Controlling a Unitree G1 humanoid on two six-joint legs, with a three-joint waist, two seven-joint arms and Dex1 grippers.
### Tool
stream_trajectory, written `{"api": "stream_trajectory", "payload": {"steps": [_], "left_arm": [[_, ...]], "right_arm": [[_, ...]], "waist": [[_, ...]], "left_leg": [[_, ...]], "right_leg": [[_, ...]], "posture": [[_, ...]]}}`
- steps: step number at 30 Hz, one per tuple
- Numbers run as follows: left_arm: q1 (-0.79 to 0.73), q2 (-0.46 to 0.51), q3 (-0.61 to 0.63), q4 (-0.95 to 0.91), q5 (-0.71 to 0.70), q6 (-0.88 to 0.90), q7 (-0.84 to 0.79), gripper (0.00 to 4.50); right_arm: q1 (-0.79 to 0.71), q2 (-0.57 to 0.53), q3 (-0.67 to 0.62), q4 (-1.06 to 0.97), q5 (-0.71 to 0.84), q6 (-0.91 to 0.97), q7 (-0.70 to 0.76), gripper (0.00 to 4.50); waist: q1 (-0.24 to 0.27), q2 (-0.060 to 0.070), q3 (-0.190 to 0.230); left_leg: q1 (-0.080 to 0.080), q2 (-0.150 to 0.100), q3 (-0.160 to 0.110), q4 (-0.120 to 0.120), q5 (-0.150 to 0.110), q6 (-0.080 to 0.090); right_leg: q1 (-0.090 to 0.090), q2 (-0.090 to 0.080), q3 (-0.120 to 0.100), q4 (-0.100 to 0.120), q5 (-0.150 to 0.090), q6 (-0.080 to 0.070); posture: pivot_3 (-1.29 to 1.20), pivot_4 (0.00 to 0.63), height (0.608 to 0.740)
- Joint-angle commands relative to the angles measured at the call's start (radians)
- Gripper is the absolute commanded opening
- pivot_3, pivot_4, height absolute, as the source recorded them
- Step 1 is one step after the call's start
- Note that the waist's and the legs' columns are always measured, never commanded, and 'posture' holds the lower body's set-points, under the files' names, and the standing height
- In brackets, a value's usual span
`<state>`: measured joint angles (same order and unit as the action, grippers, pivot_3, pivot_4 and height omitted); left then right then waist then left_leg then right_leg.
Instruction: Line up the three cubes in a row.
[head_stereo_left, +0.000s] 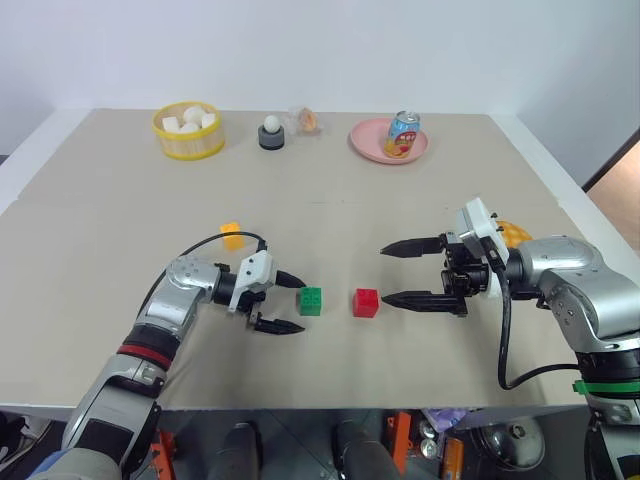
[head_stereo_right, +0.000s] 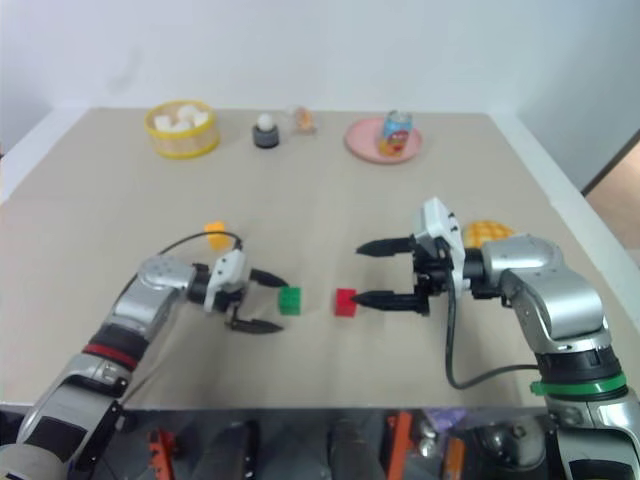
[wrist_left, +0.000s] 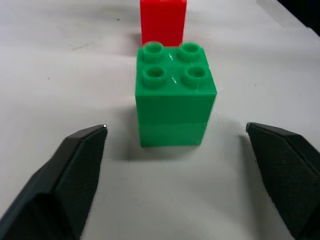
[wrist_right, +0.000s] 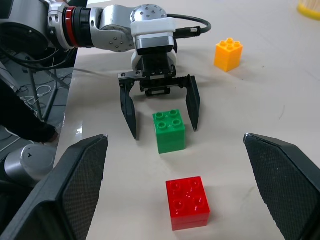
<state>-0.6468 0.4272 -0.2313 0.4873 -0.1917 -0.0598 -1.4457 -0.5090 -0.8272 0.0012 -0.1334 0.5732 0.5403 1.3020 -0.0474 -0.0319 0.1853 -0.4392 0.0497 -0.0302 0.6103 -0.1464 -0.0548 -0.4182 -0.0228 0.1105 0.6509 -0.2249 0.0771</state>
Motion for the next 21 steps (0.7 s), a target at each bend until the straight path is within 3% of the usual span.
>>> {"api": "stream_trajectory", "payload": {"steps": [1,7,12,21], "left_arm": [[0.012,0.034,0.026,-0.064,-0.033,0.028,-0.019,4.45],[0.048,0.099,0.057,-0.117,-0.058,0.070,-0.025,4.45],[0.107,0.208,0.117,-0.181,-0.078,0.104,-0.016,4.45],[0.252,0.242,0.305,-0.398,-0.066,0.298,0.387,4.45]], "right_arm": [[-0.022,0.003,-0.007,-0.003,0.001,-0.010,0.003,4.50],[-0.032,0.009,-0.008,-0.001,0.005,-0.004,0.001,4.50],[-0.031,0.005,-0.014,-0.001,0.008,-0.004,0.004,4.50],[-0.067,0.051,-0.024,-0.010,0.020,0.004,-0.049,4.50]], "waist": [[-0.001,0.000,0.000],[-0.001,0.000,0.000],[-0.002,0.000,0.000],[-0.002,0.000,0.000]], "left_leg": [[0.000,0.000,0.000,0.000,0.000,0.000],[0.000,0.000,0.000,-0.001,0.000,0.000],[0.000,0.001,0.000,-0.001,0.000,0.000],[0.000,0.001,0.000,-0.001,0.000,0.000]], "right_leg": [[0.000,0.000,0.000,0.000,0.000,0.000],[0.000,0.000,0.000,0.000,-0.001,0.000],[-0.001,0.000,0.000,0.000,-0.001,-0.001],[-0.001,0.000,0.000,0.000,0.000,-0.001]], "posture": [[0.00,0.150,0.740],[0.00,0.150,0.740],[0.00,0.150,0.740],[0.00,0.150,0.740]]}}
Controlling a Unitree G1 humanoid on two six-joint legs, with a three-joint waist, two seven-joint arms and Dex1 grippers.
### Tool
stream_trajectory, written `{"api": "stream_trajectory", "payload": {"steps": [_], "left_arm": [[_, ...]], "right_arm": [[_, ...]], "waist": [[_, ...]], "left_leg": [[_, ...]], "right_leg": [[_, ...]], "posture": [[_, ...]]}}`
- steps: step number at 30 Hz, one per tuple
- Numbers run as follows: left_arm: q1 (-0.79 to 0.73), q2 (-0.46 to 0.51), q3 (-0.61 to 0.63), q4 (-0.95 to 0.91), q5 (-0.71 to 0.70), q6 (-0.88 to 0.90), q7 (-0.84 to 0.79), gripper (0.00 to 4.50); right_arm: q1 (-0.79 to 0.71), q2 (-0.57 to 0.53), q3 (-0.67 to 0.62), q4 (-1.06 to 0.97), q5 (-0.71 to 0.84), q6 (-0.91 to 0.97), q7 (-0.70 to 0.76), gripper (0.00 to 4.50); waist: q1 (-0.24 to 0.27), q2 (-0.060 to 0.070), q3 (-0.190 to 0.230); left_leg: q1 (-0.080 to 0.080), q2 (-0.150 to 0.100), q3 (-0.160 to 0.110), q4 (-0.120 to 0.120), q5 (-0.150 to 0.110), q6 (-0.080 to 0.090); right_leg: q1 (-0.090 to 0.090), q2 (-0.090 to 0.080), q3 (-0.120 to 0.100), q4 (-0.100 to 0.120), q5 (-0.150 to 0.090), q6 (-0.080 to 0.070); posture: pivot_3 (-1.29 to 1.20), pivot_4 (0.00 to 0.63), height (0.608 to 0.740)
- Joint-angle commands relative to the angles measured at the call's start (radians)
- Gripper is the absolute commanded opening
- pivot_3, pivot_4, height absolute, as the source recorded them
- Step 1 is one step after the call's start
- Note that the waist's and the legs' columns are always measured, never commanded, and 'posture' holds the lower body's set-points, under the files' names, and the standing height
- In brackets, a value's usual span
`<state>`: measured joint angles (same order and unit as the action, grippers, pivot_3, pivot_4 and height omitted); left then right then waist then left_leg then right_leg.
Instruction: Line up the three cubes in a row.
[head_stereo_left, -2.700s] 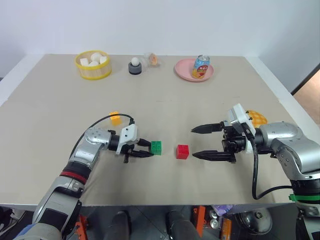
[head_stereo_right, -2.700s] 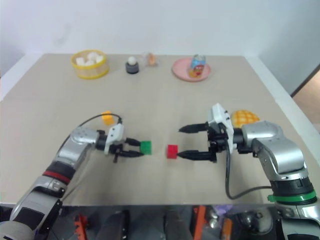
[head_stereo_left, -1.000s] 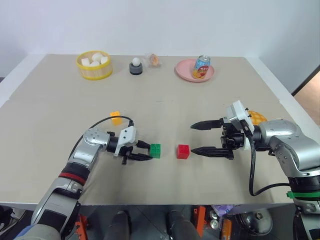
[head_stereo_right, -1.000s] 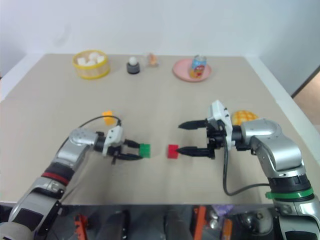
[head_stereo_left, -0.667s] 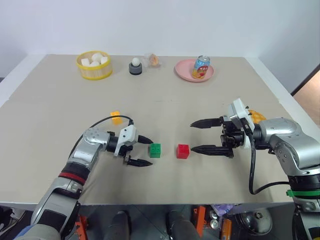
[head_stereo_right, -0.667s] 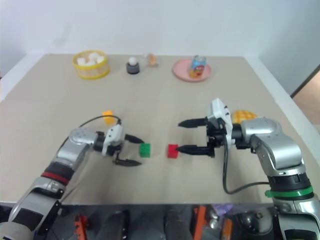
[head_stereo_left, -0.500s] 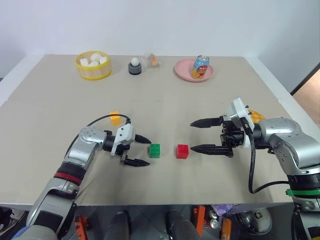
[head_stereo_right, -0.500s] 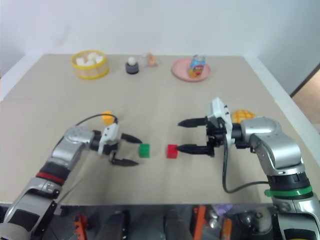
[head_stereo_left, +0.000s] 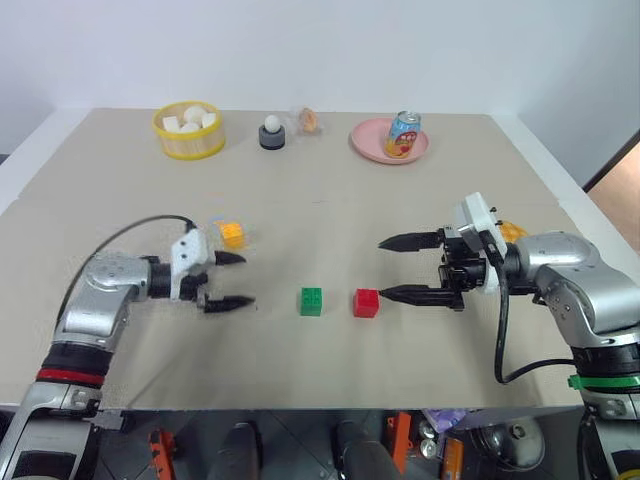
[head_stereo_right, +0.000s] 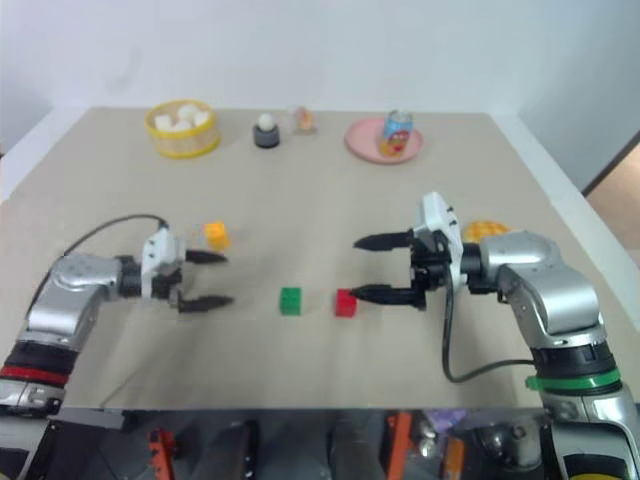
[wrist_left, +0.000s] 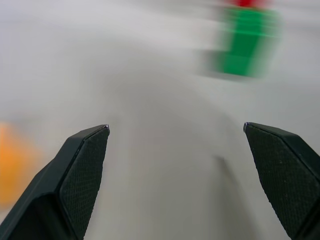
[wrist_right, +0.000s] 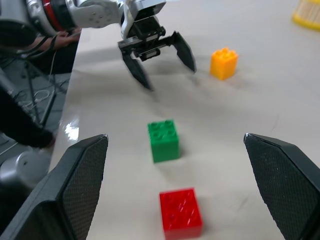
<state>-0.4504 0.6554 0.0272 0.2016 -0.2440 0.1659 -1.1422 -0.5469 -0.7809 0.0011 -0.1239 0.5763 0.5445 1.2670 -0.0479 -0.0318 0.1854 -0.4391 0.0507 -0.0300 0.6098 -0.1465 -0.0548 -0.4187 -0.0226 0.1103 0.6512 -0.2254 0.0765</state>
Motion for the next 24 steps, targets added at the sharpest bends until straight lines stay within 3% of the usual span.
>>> {"api": "stream_trajectory", "payload": {"steps": [1,10,17,24], "left_arm": [[0.092,0.020,0.057,-0.150,-0.014,0.095,0.105,4.45],[0.268,-0.016,0.152,-0.247,0.026,0.216,0.380,4.45],[0.175,-0.071,0.084,-0.148,0.061,0.176,0.439,4.45],[-0.006,-0.081,0.028,0.123,0.126,0.054,0.437,4.45]], "right_arm": [[-0.033,0.009,-0.021,-0.020,0.018,0.001,-0.014,4.50],[-0.060,0.028,0.006,0.017,-0.003,-0.020,0.003,4.50],[-0.064,0.035,0.013,0.023,-0.009,-0.031,0.002,4.50],[-0.067,0.040,0.012,0.024,-0.015,-0.034,-0.001,4.50]], "waist": [[-0.001,0.000,0.000],[0.000,0.000,0.000],[0.002,0.000,0.000],[0.003,0.000,0.000]], "left_leg": [[0.000,0.000,0.000,0.000,0.000,0.000],[0.001,0.001,0.001,-0.001,0.000,0.000],[0.002,0.001,0.000,-0.001,0.001,0.001],[0.002,0.000,0.000,0.000,0.003,0.001]], "right_leg": [[0.000,0.000,0.000,0.000,0.000,0.000],[-0.001,0.000,-0.001,0.001,0.000,-0.002],[0.000,0.000,-0.002,0.001,0.004,-0.003],[0.000,-0.001,-0.002,0.001,0.008,-0.003]], "posture": [[0.00,0.150,0.740],[0.00,0.150,0.740],[0.00,0.150,0.740],[0.00,0.150,0.740]]}}
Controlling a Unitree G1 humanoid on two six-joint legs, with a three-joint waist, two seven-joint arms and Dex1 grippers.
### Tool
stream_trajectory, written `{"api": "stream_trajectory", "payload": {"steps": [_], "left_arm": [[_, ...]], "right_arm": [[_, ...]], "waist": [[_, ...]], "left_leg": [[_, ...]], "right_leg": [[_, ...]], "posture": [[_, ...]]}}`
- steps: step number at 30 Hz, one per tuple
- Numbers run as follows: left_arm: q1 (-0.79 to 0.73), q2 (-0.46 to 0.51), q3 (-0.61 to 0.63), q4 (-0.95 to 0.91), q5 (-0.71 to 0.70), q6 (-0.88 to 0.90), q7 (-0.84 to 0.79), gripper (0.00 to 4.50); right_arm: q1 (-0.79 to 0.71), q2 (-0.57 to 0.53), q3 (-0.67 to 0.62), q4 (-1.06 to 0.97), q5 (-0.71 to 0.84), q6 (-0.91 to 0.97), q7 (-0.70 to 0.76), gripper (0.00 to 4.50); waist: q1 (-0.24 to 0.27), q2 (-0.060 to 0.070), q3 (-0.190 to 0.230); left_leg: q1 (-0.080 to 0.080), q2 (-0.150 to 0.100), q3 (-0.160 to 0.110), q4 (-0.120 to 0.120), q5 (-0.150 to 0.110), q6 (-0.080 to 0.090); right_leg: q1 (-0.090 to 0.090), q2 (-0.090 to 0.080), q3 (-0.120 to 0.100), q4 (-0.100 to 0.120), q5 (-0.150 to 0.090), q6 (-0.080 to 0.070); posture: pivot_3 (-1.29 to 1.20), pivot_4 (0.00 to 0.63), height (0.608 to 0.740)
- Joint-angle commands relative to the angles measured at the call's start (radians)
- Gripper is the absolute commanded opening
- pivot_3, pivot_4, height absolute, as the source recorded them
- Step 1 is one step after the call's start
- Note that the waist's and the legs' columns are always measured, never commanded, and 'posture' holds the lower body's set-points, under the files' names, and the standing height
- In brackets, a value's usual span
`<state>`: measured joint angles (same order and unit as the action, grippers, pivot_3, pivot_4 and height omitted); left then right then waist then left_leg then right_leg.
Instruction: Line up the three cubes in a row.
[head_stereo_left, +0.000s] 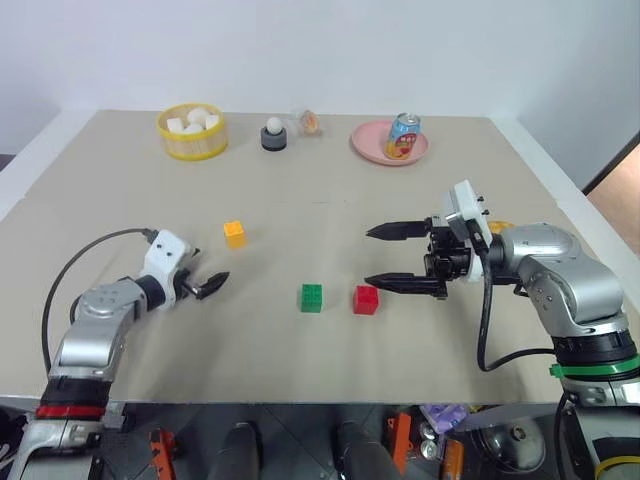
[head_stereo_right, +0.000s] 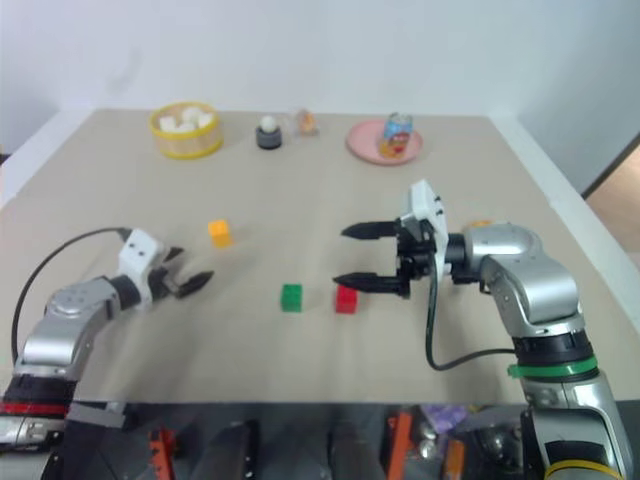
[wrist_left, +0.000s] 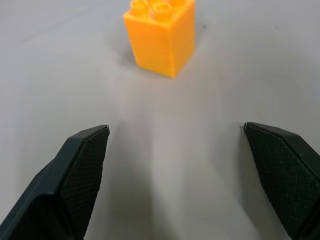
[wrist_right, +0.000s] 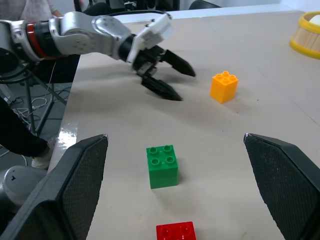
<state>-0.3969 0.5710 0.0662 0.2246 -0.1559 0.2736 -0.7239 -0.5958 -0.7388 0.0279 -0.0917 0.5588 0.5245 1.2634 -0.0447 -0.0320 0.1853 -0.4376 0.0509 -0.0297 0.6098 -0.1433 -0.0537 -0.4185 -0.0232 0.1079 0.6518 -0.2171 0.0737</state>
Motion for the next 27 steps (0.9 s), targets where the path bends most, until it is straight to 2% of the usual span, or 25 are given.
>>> {"api": "stream_trajectory", "payload": {"steps": [1,9,22,27], "left_arm": [[-0.088,0.001,-0.018,0.144,0.045,-0.070,0.017,4.45],[-0.268,-0.067,-0.073,0.417,0.064,-0.177,-0.021,4.45],[-0.441,-0.148,-0.088,0.657,0.084,-0.265,-0.126,4.45],[-0.449,-0.149,-0.087,0.674,0.087,-0.284,-0.160,3.09]], "right_arm": [[-0.017,-0.001,-0.016,-0.009,0.001,-0.015,0.001,4.50],[-0.007,-0.002,-0.021,-0.024,0.003,-0.004,-0.008,4.50],[-0.007,-0.004,-0.022,-0.030,0.003,0.001,-0.018,4.50],[-0.005,-0.003,-0.019,-0.031,0.003,-0.001,-0.023,4.50]], "waist": [[-0.001,0.000,0.000],[0.001,0.000,0.000],[0.015,0.000,0.000],[0.016,0.000,0.000]], "left_leg": [[0.000,0.000,0.000,0.000,0.002,0.000],[0.000,-0.001,0.000,0.000,0.005,-0.002],[-0.004,-0.003,0.000,0.000,0.007,-0.003],[-0.006,-0.003,0.000,-0.002,0.009,-0.001]], "right_leg": [[0.000,0.000,0.000,0.000,0.001,0.000],[0.000,-0.001,0.000,0.000,0.003,0.000],[0.003,-0.003,-0.001,-0.003,0.001,0.004],[0.003,-0.003,0.000,-0.003,-0.004,0.006]], "posture": [[0.00,0.150,0.740],[0.00,0.150,0.740],[0.00,0.150,0.740],[0.00,0.150,0.740]]}}
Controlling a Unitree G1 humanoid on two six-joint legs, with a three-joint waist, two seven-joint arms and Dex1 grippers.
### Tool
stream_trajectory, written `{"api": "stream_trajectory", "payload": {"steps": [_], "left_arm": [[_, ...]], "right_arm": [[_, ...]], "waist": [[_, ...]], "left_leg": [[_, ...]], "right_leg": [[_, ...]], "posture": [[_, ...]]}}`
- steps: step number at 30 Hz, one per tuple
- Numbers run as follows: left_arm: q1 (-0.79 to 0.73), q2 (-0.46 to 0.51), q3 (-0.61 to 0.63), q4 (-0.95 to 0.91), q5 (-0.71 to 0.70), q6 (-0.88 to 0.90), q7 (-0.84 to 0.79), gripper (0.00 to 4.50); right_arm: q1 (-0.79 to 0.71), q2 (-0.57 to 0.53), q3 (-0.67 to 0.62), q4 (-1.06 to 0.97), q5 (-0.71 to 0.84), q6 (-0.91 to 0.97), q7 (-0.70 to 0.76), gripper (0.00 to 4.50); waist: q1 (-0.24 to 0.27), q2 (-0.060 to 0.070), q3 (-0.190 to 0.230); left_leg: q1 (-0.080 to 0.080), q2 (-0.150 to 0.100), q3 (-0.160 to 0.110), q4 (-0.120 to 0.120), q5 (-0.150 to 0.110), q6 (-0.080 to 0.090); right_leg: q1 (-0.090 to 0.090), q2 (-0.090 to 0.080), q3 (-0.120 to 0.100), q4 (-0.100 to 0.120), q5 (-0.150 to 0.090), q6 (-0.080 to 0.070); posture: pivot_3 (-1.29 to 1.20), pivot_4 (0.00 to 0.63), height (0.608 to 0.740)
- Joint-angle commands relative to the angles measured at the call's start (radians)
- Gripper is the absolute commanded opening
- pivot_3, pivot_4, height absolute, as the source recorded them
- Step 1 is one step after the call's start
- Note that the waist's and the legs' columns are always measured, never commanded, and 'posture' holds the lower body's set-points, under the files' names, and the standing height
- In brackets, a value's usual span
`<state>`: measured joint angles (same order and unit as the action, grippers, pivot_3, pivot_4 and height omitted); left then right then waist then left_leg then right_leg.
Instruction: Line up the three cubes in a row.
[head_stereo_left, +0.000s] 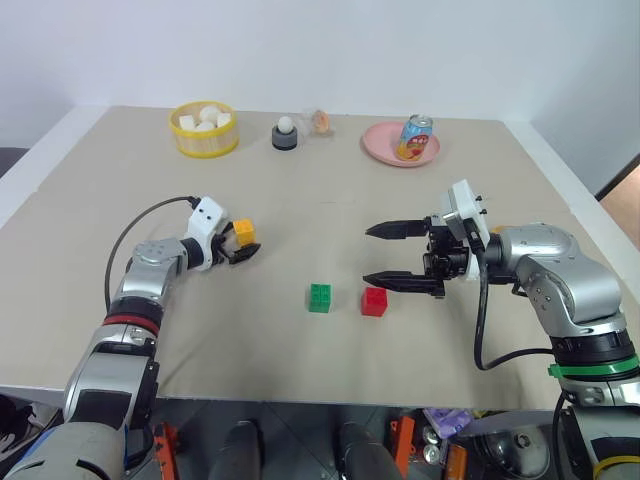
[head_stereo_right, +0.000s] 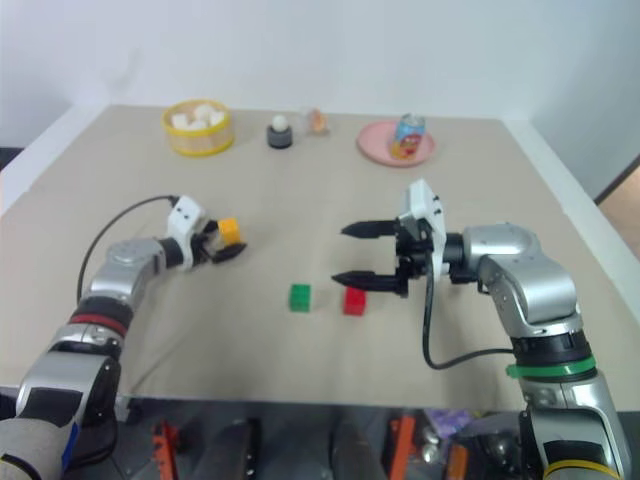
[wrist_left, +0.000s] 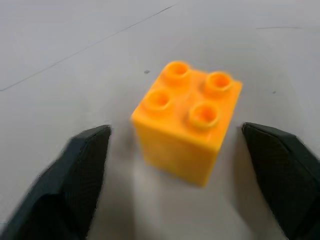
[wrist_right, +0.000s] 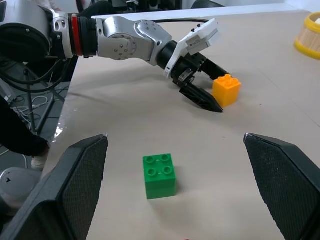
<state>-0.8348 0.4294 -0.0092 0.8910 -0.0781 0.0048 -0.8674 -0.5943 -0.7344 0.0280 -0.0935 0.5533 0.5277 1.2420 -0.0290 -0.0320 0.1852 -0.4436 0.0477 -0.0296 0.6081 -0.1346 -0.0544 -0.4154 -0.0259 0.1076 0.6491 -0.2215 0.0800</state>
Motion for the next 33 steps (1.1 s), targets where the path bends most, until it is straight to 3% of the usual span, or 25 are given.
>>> {"api": "stream_trajectory", "payload": {"steps": [1,4,6,13,17,24,33], "left_arm": [[-0.011,-0.006,-0.011,0.007,0.011,-0.015,-0.018,2.73],[-0.004,0.004,-0.009,0.000,0.013,-0.011,-0.025,1.67],[0.001,0.012,-0.009,-0.007,0.014,-0.010,-0.032,1.36],[0.015,0.049,-0.027,-0.080,0.020,-0.022,-0.083,1.36],[0.110,0.095,-0.032,-0.283,-0.075,-0.088,-0.317,1.36],[0.238,0.168,-0.001,-0.428,-0.216,-0.098,-0.570,1.36],[0.307,0.138,-0.017,-0.481,-0.281,-0.112,-0.653,1.36]], "right_arm": [[-0.006,-0.008,-0.020,-0.029,0.008,-0.004,-0.002,4.50],[-0.004,-0.010,-0.024,-0.026,0.008,-0.005,-0.002,4.50],[-0.004,-0.012,-0.024,-0.026,0.007,-0.006,-0.002,4.50],[-0.022,-0.006,-0.014,-0.006,-0.002,-0.013,0.004,4.50],[-0.030,-0.001,-0.009,0.005,-0.011,-0.021,0.010,4.50],[-0.035,0.000,-0.007,0.012,-0.016,-0.028,0.015,4.50],[-0.040,-0.011,-0.011,0.007,-0.015,-0.019,0.026,4.50]], "waist": [[0.001,0.000,0.000],[0.000,0.000,0.000],[-0.002,0.000,0.000],[-0.015,0.000,0.000],[-0.020,0.000,0.000],[-0.019,0.000,0.000],[-0.018,0.000,0.000]], "left_leg": [[0.000,0.000,0.000,-0.001,0.000,0.000],[0.000,0.000,-0.001,-0.003,0.000,0.000],[0.000,0.000,-0.001,-0.003,0.000,0.000],[0.000,0.000,0.000,-0.004,0.000,0.000],[0.000,0.001,0.000,-0.007,0.000,0.000],[0.000,0.003,0.000,-0.010,-0.001,-0.001],[0.000,0.003,0.000,-0.007,-0.001,0.000]], "right_leg": [[0.000,0.000,0.000,0.000,-0.001,0.000],[-0.001,0.001,0.000,0.000,-0.001,0.000],[-0.001,0.001,0.000,0.000,-0.001,-0.001],[-0.002,0.001,0.000,0.000,-0.002,-0.001],[-0.003,0.001,0.000,0.000,-0.003,-0.002],[-0.005,0.003,0.000,0.002,-0.005,-0.003],[-0.004,0.002,0.000,0.002,-0.005,-0.005]], "posture": [[0.00,0.150,0.740],[0.00,0.150,0.740],[0.00,0.150,0.740],[0.00,0.150,0.740],[0.00,0.150,0.740],[0.00,0.150,0.740],[0.00,0.150,0.740]]}}
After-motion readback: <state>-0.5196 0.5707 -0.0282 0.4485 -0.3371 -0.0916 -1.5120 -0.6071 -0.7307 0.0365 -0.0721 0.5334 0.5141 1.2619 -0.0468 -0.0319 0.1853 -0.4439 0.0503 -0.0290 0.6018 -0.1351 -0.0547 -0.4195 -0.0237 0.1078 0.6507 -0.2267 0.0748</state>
